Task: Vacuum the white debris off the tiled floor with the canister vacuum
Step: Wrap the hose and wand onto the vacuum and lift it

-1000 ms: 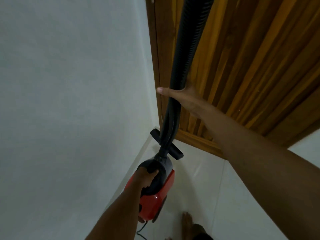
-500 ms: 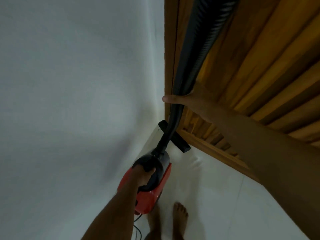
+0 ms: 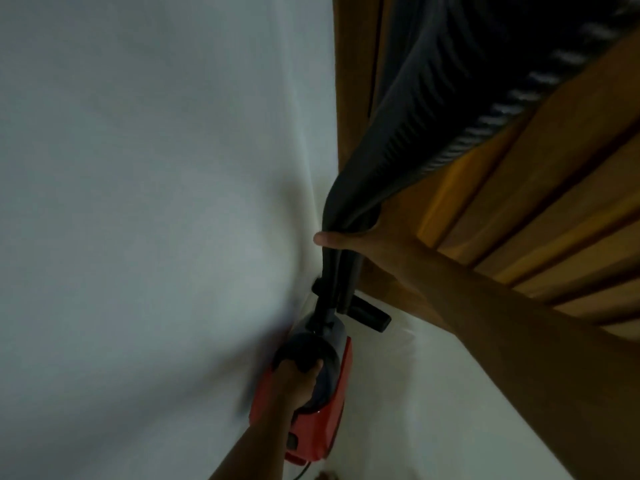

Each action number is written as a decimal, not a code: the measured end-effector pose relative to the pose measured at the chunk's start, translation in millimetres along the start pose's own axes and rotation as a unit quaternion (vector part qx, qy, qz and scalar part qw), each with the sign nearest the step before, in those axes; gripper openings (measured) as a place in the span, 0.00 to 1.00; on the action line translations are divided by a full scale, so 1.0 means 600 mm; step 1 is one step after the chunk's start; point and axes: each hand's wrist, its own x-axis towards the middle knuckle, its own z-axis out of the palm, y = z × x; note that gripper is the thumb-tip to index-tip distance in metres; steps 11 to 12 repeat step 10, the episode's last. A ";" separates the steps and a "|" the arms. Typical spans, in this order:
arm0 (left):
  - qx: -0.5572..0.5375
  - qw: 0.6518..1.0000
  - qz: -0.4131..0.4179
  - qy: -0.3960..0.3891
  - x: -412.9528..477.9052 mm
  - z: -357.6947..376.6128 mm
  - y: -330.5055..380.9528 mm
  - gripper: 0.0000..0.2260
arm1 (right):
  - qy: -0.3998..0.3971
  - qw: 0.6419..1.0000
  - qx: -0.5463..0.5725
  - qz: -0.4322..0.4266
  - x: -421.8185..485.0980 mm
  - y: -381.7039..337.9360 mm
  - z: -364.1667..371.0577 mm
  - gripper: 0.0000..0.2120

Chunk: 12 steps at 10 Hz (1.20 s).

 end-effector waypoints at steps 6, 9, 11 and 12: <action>0.026 0.995 0.063 -0.075 0.099 0.004 0.164 0.25 | 0.076 0.996 0.031 0.028 0.148 0.174 0.063 0.42; 0.083 0.987 0.135 -0.004 0.019 -0.073 0.198 0.19 | 0.080 0.994 -0.003 0.074 0.106 0.162 0.046 0.18; 0.082 0.985 0.152 -0.009 -0.058 -0.104 0.223 0.19 | 0.076 0.990 -0.002 0.122 0.037 0.135 0.008 0.20; 0.082 0.985 0.152 -0.009 -0.058 -0.104 0.223 0.19 | 0.076 0.990 -0.002 0.122 0.037 0.135 0.008 0.20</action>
